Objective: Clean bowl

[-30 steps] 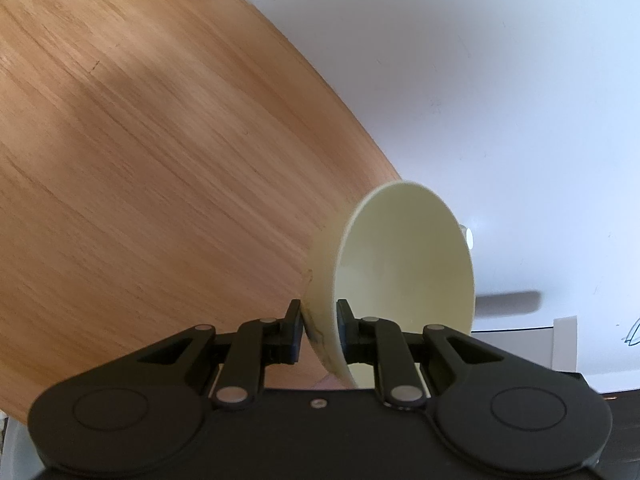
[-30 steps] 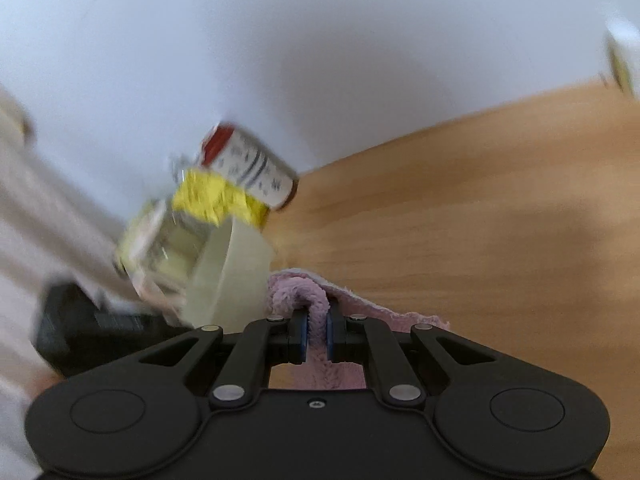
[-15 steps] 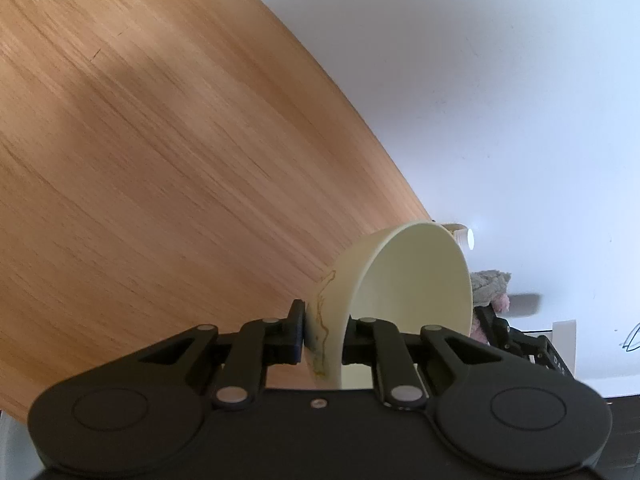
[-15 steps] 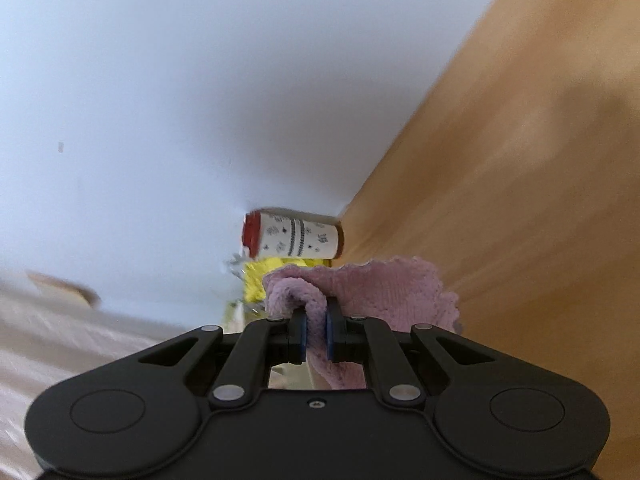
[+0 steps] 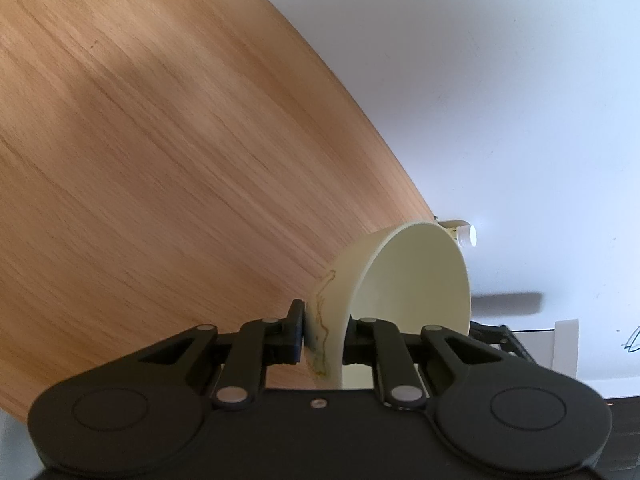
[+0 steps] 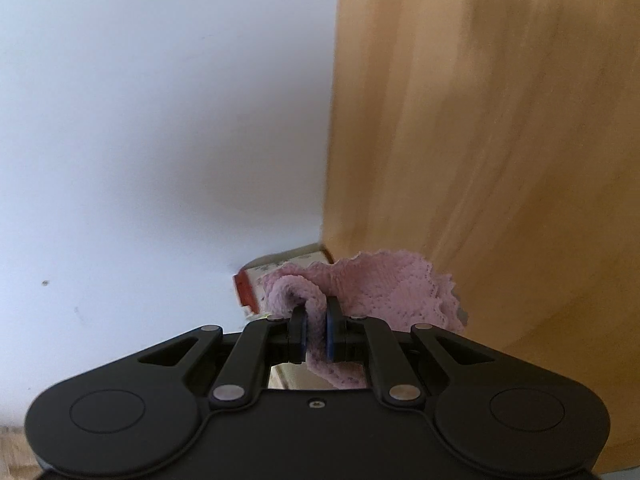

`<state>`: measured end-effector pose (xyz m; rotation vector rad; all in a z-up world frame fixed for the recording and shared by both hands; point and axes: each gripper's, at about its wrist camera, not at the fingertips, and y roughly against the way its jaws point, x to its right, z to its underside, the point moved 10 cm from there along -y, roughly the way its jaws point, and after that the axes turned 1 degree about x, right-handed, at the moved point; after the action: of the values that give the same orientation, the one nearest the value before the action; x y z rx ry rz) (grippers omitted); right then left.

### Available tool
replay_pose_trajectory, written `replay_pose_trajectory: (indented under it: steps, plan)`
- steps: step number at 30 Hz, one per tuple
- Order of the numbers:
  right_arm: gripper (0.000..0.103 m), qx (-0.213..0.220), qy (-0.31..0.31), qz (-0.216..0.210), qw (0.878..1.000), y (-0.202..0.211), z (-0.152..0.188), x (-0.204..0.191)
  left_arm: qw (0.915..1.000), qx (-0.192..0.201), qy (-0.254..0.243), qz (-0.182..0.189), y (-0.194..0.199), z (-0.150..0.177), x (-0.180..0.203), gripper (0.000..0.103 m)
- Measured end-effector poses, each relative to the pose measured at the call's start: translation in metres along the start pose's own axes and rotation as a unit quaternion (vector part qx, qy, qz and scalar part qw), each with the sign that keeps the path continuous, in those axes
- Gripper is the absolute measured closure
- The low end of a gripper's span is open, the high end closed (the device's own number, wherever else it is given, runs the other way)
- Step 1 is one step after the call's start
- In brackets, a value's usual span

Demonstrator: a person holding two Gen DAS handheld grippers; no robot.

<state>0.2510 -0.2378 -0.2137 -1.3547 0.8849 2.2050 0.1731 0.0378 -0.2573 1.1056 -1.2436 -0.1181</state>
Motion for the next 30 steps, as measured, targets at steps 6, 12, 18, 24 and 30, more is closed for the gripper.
replay_pose_trajectory:
  steps: [6,12,18,24,30]
  plan:
    - [0.093,-0.007,0.0,0.034,0.999,-0.015,0.002,0.004,1.0,0.0,0.0,-0.005,0.002,-0.001,-0.004,0.09]
    - [0.093,-0.019,0.008,0.039,0.999,-0.02,-0.006,-0.012,0.9999,0.002,-0.014,-0.006,0.004,-0.001,-0.002,0.092]
    - [0.093,-0.021,0.027,0.031,0.999,-0.025,-0.015,-0.033,0.9996,0.003,-0.022,-0.019,0.004,-0.002,-0.004,0.092]
    - [0.093,-0.029,0.053,0.022,0.998,-0.031,-0.015,-0.055,0.9992,0.0,-0.023,-0.033,0.003,0.0,-0.01,0.092]
    - [0.093,-0.039,0.084,0.04,0.995,-0.048,-0.019,-0.071,0.9988,-0.005,-0.031,-0.039,0.005,0.0,-0.013,0.091]
